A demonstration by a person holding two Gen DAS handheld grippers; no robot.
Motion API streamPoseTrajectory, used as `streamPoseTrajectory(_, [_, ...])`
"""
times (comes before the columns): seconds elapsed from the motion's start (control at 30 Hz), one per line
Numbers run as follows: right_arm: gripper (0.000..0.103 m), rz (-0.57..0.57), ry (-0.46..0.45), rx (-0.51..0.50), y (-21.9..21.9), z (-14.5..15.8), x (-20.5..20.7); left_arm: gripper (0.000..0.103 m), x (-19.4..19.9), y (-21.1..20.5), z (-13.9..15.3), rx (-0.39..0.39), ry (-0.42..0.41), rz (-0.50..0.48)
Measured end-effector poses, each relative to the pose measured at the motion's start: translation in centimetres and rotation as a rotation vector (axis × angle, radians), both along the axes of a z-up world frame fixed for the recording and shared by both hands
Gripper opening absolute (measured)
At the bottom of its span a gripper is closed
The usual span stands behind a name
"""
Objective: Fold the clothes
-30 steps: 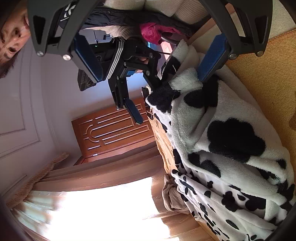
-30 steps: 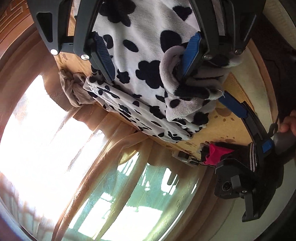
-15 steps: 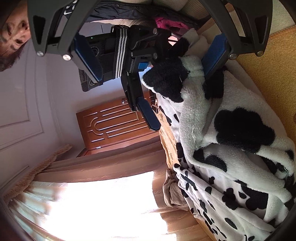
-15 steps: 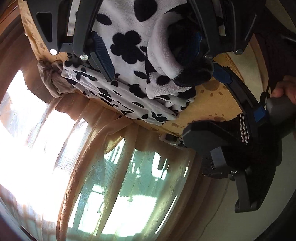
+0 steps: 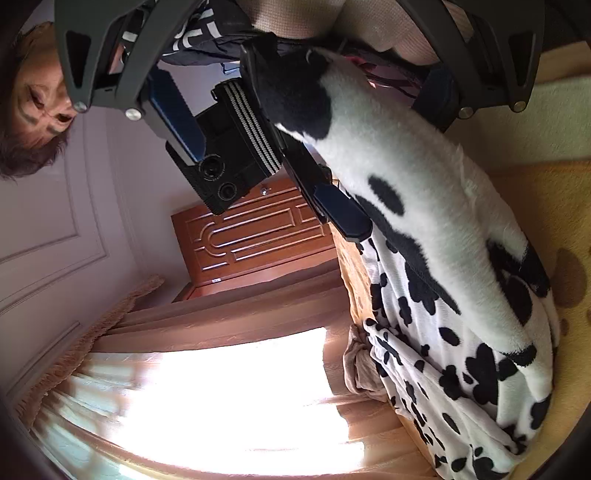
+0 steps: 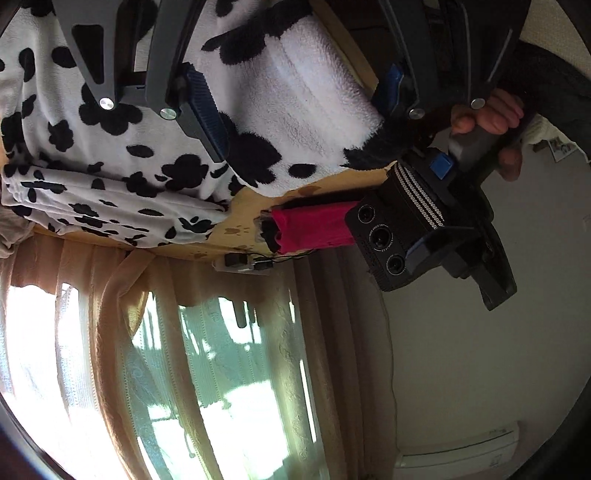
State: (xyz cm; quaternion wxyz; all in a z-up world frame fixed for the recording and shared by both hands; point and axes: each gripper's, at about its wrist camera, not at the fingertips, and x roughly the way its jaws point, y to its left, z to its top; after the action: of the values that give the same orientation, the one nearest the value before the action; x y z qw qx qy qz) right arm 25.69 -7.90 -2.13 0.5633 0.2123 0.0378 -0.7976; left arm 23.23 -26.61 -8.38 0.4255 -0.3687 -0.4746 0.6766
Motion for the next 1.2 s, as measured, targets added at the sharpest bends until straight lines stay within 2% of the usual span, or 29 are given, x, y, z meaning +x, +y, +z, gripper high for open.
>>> streamPoseTrajectory(0.13, [0.073, 0.170, -0.026, 0.024, -3.1, -0.6, 2.8, 0.103, 2.8, -1.6, -0.7, -0.100, 0.022, 0.040])
streamPoseTrajectory(0.2, [0.073, 0.229, -0.044, 0.035, -3.8, -1.1, 3.4, 0.103, 4.0, -2.5, -1.6, -0.168, 0.003, 0.070])
streamPoseTrajectory(0.33, [0.073, 0.262, -0.074, 0.037, -2.9, -1.4, 3.2, 0.097, 5.0, -4.8, -4.7, -0.207, -0.077, 0.154])
streamPoseTrajectory(0.37, [0.073, 0.242, -0.071, 0.034, -2.1, -1.4, 3.0, 0.095, 5.1, -5.2, -5.5, -0.216, -0.097, 0.169])
streamPoseTrajectory(0.4, [0.073, 0.219, -0.066, 0.033, -1.3, -1.3, 2.7, 0.087, 5.0, -5.5, -6.2, -0.229, -0.113, 0.177])
streamPoseTrajectory(0.43, [0.073, 0.178, -0.054, 0.040, -0.4, -1.2, 2.3, 0.072, 5.0, -5.6, -6.8, -0.240, -0.126, 0.180])
streamPoseTrajectory(0.47, [0.074, 0.132, -0.044, 0.050, 0.6, -1.1, 1.8, 0.063, 5.0, -5.5, -7.3, -0.245, -0.136, 0.177])
streamPoseTrajectory(0.5, [0.074, 0.086, -0.034, 0.061, 1.6, -1.1, 1.3, 0.049, 5.0, -5.5, -7.8, -0.250, -0.146, 0.175])
streamPoseTrajectory(0.53, [0.074, 0.044, -0.036, 0.067, 2.7, -1.2, 0.7, 0.043, 5.0, -5.4, -8.2, -0.251, -0.152, 0.167])
streamPoseTrajectory(0.6, [0.074, -0.047, -0.053, 0.072, 4.8, -1.3, -0.8, 0.041, 4.9, -5.1, -8.5, -0.258, -0.145, 0.149])
streamPoseTrajectory(0.67, [0.074, -0.127, -0.073, 0.064, 6.7, -1.4, -1.9, 0.035, 4.9, -4.9, -8.3, -0.284, -0.139, 0.144])
streamPoseTrajectory(0.7, [0.074, -0.160, -0.078, 0.060, 7.5, -1.5, -2.3, 0.022, 4.9, -4.9, -8.3, -0.293, -0.139, 0.146])
streamPoseTrajectory(0.73, [0.074, -0.189, -0.075, 0.057, 8.3, -1.4, -2.7, 0.017, 5.0, -5.0, -8.2, -0.296, -0.140, 0.151])
streamPoseTrajectory(0.9, [0.074, -0.384, -0.015, 0.057, 13.2, 0.0, -3.5, 0.011, 6.4, -5.8, -7.0, -0.319, -0.101, 0.217])
streamPoseTrajectory(1.07, [0.074, -0.632, -0.046, 0.051, 22.0, 1.3, -4.3, 0.010, 7.6, -7.3, -5.7, -0.333, -0.083, 0.286])
streamPoseTrajectory(1.2, [0.074, -0.677, -0.214, 0.061, 27.0, -1.0, -5.0, 0.010, 8.2, -8.4, -5.3, -0.342, -0.104, 0.319])
